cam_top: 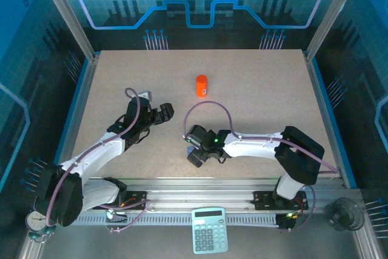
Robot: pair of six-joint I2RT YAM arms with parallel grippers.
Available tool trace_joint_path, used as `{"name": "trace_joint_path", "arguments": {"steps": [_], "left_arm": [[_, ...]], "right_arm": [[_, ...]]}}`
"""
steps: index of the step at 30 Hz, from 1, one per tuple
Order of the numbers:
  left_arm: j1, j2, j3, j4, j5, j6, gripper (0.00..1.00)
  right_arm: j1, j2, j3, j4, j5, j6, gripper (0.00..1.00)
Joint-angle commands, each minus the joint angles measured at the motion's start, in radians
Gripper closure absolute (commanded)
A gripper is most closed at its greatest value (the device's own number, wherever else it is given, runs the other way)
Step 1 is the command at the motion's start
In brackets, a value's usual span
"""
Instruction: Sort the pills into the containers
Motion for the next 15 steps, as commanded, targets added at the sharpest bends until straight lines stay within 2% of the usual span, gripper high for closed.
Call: {"name": "trace_joint_path", "arguments": {"steps": [1,15], "left_arm": [[-0.009,-0.018,-0.016,0.03,0.038,-0.025,0.01],[-0.008,-0.027,-0.029,0.042,0.069,-0.017,0.01]], "right_arm": [[0.01,0.04,0.031,0.013,0.03,-0.026,0.0],[-0.143,0.084,0.088,0.04,0.055,0.026,0.0]]}}
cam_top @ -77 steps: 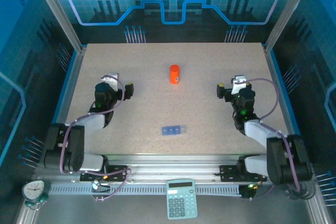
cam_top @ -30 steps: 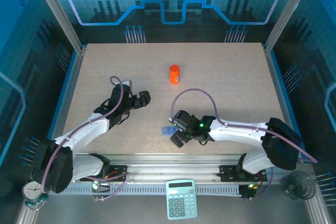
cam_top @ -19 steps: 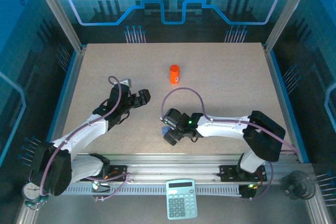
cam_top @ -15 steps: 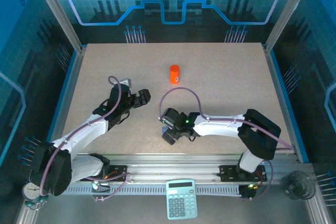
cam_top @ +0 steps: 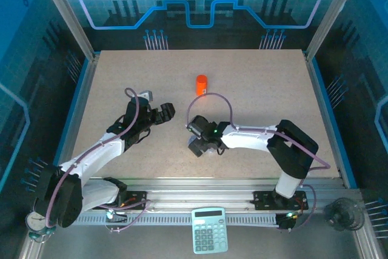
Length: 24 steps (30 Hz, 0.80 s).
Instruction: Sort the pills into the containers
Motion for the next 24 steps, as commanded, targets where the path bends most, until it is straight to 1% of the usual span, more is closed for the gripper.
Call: {"name": "trace_joint_path", "arguments": {"steps": [1,5,12,15,19,24], "left_arm": [[-0.009,-0.017,-0.025,0.026,0.026,-0.006,0.01],[-0.009,-0.013,-0.031,0.036,0.026,-0.006,0.01],[-0.009,0.008,-0.033,0.051,0.027,-0.005,0.01],[-0.009,0.03,-0.025,0.058,0.029,-0.017,0.01],[-0.008,0.046,-0.02,0.068,0.015,-0.067,0.01],[-0.009,0.046,-0.013,0.069,0.005,-0.127,0.01]], "right_arm": [[-0.041,0.015,0.035,0.013,0.016,0.032,0.0],[-0.079,-0.012,0.039,0.019,-0.037,0.046,0.0],[-0.093,-0.13,-0.003,0.035,-0.148,0.061,0.0],[-0.094,-0.174,-0.032,0.04,-0.121,0.09,0.0],[-0.11,-0.21,-0.079,0.068,-0.114,0.095,0.0],[-0.123,-0.27,-0.171,0.148,-0.151,0.098,0.0]]}}
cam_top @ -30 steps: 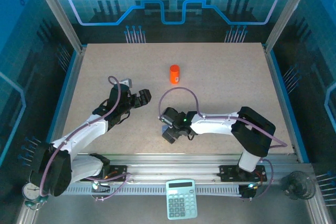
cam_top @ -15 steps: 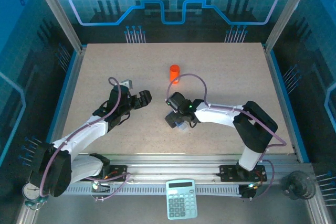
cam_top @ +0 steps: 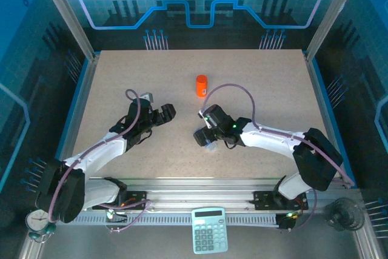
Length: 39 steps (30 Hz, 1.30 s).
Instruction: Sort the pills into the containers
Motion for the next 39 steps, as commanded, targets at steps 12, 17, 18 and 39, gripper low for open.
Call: {"name": "trace_joint_path", "arguments": {"steps": [12,17,18,39], "left_arm": [[-0.009,-0.003,0.03,-0.01,0.018,-0.059,0.01],[-0.01,0.0,0.046,-0.039,0.024,-0.046,0.01],[-0.01,0.001,0.049,-0.046,0.027,-0.041,0.01],[-0.009,0.032,0.058,-0.042,0.085,-0.038,0.01]], "right_arm": [[-0.119,-0.123,-0.156,0.092,-0.332,-0.019,0.16],[-0.118,-0.079,-0.134,0.083,-0.365,-0.022,0.25],[-0.116,-0.071,-0.131,0.083,-0.36,-0.02,0.24],[0.004,0.099,-0.055,0.023,-0.164,-0.056,0.2]]}}
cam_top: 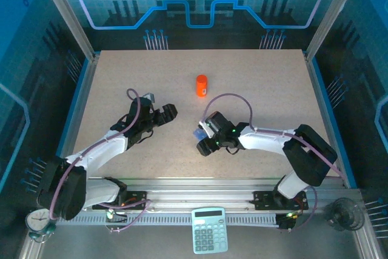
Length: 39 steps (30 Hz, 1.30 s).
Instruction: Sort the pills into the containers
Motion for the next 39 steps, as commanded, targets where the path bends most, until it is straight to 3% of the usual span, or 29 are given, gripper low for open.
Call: {"name": "trace_joint_path", "arguments": {"steps": [1,11,21,30,35,39], "left_arm": [[-0.009,0.008,0.037,-0.013,0.027,-0.006,0.01],[-0.01,0.018,0.04,-0.006,0.038,-0.015,0.01],[-0.01,0.01,0.04,0.006,0.054,-0.088,0.01],[-0.01,-0.111,-0.013,0.152,0.167,-0.158,0.01],[-0.022,-0.086,0.011,0.201,0.279,-0.199,0.01],[-0.059,-0.057,0.038,0.222,0.301,-0.211,0.01]], "right_arm": [[0.017,0.028,0.026,-0.026,0.036,-0.016,0.21],[0.021,0.062,0.017,-0.006,0.034,-0.015,0.33],[0.008,0.033,0.015,0.006,0.016,0.0,0.59],[-0.085,-0.114,0.033,0.042,-0.119,0.093,0.62],[-0.125,-0.152,0.094,0.049,-0.169,0.142,0.63],[-0.131,-0.144,0.138,0.049,-0.182,0.167,0.63]]}}
